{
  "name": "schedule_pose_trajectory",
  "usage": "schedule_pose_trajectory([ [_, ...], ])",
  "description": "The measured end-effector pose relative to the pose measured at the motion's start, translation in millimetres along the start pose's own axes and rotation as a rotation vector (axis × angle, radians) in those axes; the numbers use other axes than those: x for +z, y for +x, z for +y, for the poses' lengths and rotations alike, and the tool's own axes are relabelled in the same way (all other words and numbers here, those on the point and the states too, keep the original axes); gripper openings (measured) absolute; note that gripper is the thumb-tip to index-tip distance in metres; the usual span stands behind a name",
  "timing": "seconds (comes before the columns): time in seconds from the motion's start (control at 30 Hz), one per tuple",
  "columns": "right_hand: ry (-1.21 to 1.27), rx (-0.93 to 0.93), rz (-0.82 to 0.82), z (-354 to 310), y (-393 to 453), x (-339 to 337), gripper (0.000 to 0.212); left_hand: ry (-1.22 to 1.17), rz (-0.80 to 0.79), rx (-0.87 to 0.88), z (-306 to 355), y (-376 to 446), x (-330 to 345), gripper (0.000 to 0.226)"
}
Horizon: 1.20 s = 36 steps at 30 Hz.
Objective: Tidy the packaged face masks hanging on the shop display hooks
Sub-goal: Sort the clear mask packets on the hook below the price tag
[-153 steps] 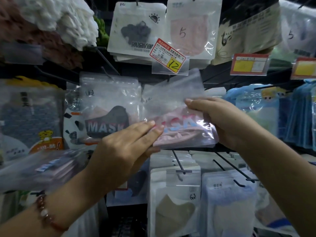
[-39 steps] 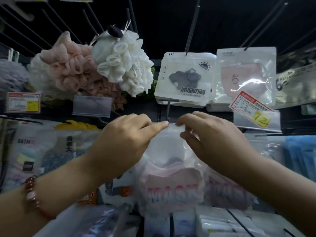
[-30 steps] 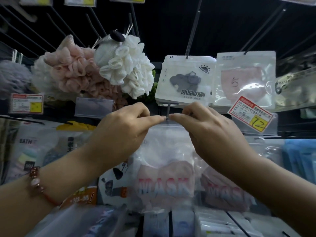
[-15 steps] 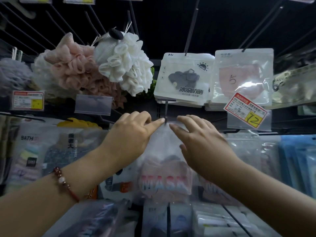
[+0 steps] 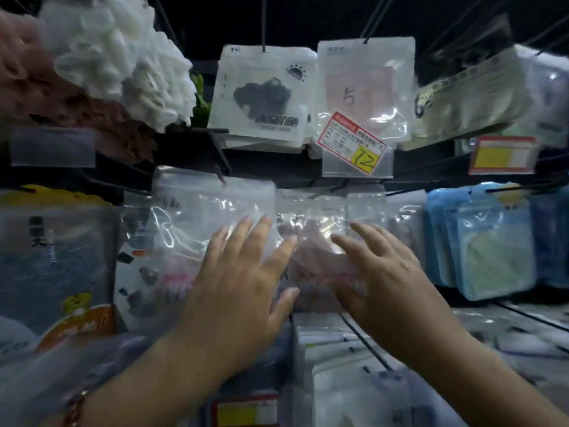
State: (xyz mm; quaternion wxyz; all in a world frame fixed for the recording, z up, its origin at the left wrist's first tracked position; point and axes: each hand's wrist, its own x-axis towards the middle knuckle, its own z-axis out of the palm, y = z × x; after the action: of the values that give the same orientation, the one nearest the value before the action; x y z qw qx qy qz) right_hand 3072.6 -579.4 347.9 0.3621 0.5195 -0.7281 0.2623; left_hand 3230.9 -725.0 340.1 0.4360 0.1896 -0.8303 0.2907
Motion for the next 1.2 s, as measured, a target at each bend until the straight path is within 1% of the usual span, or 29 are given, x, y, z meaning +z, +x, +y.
schedule_pose_trajectory([
  [0.07,0.096,0.105,0.032,12.0,-4.4,3.1,0.076,-0.004,-0.018,0.006,14.4,3.7,6.7,0.065],
  [0.13,0.249,0.220,0.098,27.1,-2.6,12.0,0.088,0.011,-0.048,-0.001,27.0,7.5,10.1,0.066],
  [0.23,0.618,0.412,0.034,54.0,8.1,27.0,0.101,0.034,-0.082,-0.019,37.8,13.3,13.0,0.066],
  [0.27,0.765,0.463,0.003,62.5,11.1,30.4,0.100,0.033,-0.091,-0.023,39.1,13.8,14.7,0.066],
  [0.3,0.892,0.504,-0.034,68.9,12.9,32.4,0.096,0.028,-0.095,-0.025,39.4,13.2,16.7,0.066],
  [0.37,1.063,0.579,-0.110,76.0,13.4,34.7,0.082,0.014,-0.103,-0.029,37.4,10.6,20.2,0.067],
  [0.4,1.116,0.597,-0.127,78.7,13.1,36.1,0.070,0.005,-0.111,-0.035,35.6,9.3,20.8,0.069],
  [0.47,1.202,0.579,-0.140,78.8,11.1,35.1,0.037,-0.009,-0.117,-0.048,31.3,7.1,20.6,0.071],
  [0.5,1.247,0.564,-0.133,77.8,9.6,32.2,0.019,-0.010,-0.114,-0.054,28.8,6.2,20.1,0.068],
  [0.53,1.297,0.560,-0.119,76.9,8.4,28.8,0.009,-0.007,-0.109,-0.061,26.3,5.5,18.8,0.066],
  [0.6,1.406,0.579,-0.106,72.9,4.8,17.3,0.013,-0.032,-0.116,-0.089,21.2,4.4,12.7,0.064],
  [0.63,1.454,0.592,-0.108,69.8,2.0,9.0,0.014,-0.086,-0.120,-0.117,18.9,4.5,7.8,0.064],
  [0.7,1.547,0.579,-0.127,65.0,-6.8,-8.1,0.016,-0.252,-0.109,-0.185,14.7,5.9,-5.2,0.066],
  [0.73,1.590,0.551,-0.141,63.5,-11.7,-16.1,0.015,-0.342,-0.076,-0.218,12.0,6.7,-12.3,0.068],
  [0.83,1.631,0.504,-0.141,54.4,-25.1,-41.8,0.008,-0.706,0.028,-0.321,2.5,15.1,-32.8,0.064],
  [0.9,1.582,0.440,-0.168,46.2,-31.7,-54.5,0.006,-1.033,0.015,-0.400,0.3,27.5,-44.8,0.066],
  [0.97,1.490,0.336,-0.206,35.1,-35.8,-62.1,0.007,-1.280,-0.028,-0.458,1.6,39.1,-54.4,0.073],
  [1.0,1.434,0.279,-0.198,28.7,-36.7,-64.5,0.006,-1.346,-0.036,-0.457,3.4,43.9,-59.8,0.072],
  [1.07,1.363,0.196,-0.104,17.6,-36.6,-66.7,0.008,-1.365,0.019,-0.400,6.3,51.1,-69.4,0.062],
  [1.1,1.347,0.177,-0.050,13.4,-35.1,-66.4,0.014,-1.343,0.071,-0.368,6.7,53.0,-73.4,0.056],
  [1.13,1.323,0.171,-0.003,10.7,-32.5,-64.6,0.025,-1.320,0.112,-0.343,5.8,53.8,-75.5,0.050],
  [1.2,1.211,0.166,0.077,8.1,-24.1,-60.1,0.048,-1.293,0.122,-0.330,1.3,52.2,-76.1,0.048],
])
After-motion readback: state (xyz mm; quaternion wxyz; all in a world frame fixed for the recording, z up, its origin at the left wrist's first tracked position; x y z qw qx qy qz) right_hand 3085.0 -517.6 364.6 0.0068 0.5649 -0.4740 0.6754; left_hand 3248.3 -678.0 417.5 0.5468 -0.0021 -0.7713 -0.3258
